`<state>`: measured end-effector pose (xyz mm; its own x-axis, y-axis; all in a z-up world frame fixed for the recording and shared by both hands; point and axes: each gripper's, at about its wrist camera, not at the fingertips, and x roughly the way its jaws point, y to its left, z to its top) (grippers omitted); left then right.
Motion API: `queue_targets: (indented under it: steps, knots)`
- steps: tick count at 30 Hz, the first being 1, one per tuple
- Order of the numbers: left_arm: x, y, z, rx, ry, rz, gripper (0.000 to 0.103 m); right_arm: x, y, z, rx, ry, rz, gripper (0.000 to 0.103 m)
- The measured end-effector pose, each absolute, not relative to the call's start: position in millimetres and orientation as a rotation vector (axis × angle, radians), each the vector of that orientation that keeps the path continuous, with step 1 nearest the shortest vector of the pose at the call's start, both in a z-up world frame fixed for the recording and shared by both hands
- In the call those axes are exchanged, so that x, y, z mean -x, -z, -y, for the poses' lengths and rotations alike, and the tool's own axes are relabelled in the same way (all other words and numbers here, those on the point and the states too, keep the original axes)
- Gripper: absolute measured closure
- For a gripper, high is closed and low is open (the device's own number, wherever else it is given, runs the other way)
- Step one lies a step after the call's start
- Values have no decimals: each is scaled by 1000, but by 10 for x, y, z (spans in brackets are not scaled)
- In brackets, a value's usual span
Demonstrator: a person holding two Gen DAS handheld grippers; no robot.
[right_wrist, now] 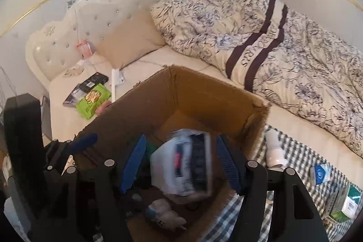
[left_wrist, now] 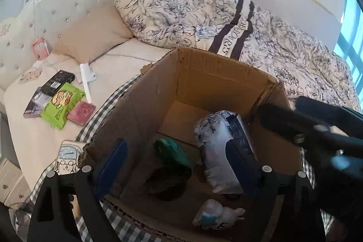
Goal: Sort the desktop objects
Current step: 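Open both tools to drop the packet and the tissue pack into the box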
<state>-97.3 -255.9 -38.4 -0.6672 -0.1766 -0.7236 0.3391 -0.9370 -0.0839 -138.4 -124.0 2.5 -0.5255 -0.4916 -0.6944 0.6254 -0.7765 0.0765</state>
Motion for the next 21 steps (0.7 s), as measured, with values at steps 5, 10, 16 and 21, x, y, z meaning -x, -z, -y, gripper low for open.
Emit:
queue_targets:
  steps: [5,10,16,21]
  knots:
    - [871,307,2517,-1099,2604,-334,12,1308,-115,1075,-967,2285,-214,39]
    - [758,155,2355,-1093,2616,-307,12,1161,-204,905,-962,2293,-206,39]
    - [622,-73,2131,-1054,2639,-263,12,984,-394,599,-931,2317,-175,39]
    - [522,-178,1904,-1054,2651,-251,12,873,-472,271,-927,2336,-143,39]
